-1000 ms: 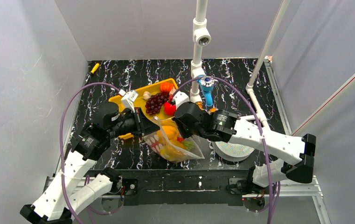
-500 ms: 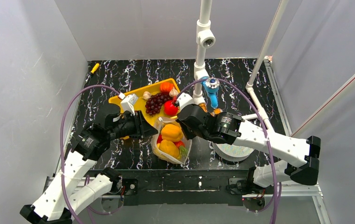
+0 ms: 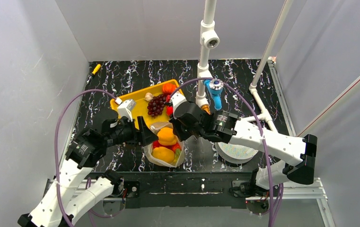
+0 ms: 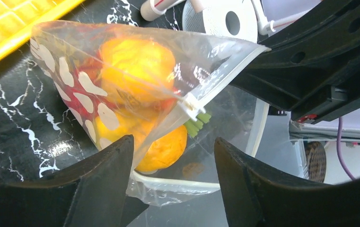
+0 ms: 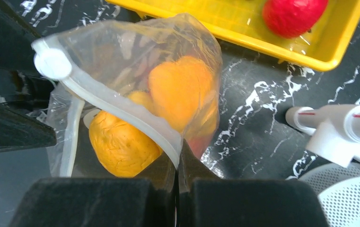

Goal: Place the food in the zip-top bag and seal the zipper
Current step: Adjust the zipper food storage bag at the center of the board, then pick up the fake vegetable from the bin.

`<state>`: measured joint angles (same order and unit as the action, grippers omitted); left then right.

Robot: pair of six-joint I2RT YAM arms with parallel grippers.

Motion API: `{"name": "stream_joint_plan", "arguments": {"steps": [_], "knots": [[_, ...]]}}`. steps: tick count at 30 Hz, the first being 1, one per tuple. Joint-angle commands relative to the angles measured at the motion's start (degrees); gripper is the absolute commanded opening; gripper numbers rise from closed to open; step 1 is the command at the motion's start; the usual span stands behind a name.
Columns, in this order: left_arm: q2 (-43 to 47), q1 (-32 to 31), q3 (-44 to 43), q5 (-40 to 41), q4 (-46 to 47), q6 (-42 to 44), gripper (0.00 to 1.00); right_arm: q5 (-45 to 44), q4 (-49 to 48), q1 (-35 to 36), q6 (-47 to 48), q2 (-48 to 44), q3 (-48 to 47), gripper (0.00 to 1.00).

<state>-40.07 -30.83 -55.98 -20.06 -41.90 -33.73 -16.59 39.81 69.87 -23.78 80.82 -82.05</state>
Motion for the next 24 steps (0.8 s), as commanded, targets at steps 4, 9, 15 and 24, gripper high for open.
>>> {"name": "stream_joint_plan", "arguments": {"steps": [4,9,15,24], "knots": [[5.3,0.2,-10.3,8.8,-8.8,5.6,0.70,1.6,-2.3,0.1,-0.2,1.4,-7.5,0.01],[7.8,0.1,-14.0,17.9,-11.7,8.1,0.85,-0.3,-0.7,0.1,1.1,2.7,-10.8,0.01],[7.7,0.2,-13.3,21.0,-13.1,8.6,0.87,-2.8,2.0,0.2,2.1,4.0,-15.4,0.01],[7.6,0.2,-7.9,21.2,-11.4,7.6,0.89,-1.0,3.1,0.2,2.3,-0.5,-16.8,0.01]]}}
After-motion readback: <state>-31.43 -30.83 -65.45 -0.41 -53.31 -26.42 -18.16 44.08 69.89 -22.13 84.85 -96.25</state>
